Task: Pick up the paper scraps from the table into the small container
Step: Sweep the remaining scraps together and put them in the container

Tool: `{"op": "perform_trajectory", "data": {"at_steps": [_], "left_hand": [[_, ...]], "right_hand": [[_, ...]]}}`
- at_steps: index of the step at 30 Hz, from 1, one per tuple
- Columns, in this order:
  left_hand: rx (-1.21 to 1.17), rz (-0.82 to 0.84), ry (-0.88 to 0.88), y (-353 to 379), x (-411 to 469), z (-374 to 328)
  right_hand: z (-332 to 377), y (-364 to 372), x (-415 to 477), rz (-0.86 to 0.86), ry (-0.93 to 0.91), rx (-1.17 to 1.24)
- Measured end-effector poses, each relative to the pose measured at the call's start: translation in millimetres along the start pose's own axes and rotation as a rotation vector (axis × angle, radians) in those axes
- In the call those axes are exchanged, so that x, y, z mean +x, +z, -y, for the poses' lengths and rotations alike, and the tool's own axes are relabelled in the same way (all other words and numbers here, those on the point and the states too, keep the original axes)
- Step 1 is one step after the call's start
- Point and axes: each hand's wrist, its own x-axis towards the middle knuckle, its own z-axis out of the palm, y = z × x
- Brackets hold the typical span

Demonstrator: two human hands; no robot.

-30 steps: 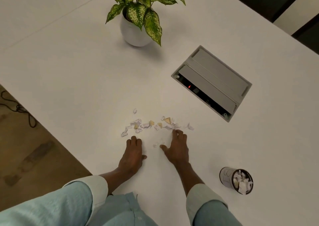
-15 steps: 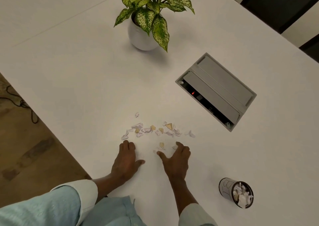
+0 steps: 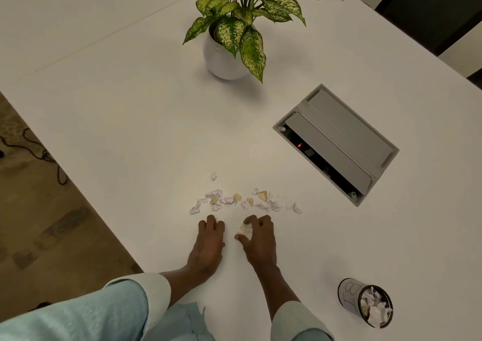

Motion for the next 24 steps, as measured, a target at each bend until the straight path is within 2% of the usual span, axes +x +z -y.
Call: {"op": "perform_trajectory", "data": {"at_steps": [6,11,17,24], "left_hand": [[0.001,0.005,0.120,-9,7,4],[0.026,0.081,0.181,-14,20,4],[-0.106,0.133,0.085,-25,29,2],[-0.249,0.044,0.021,-19,11,-20]], "right_hand": [[1,5,-6,-0.010,-0.084,-0.039],[1,4,-13,-0.015,0.014,0.007],[-14,-7,-34,-0.075,0.259,0.250],[-62,-38,-90,-0.156,0.466,0.668]]}}
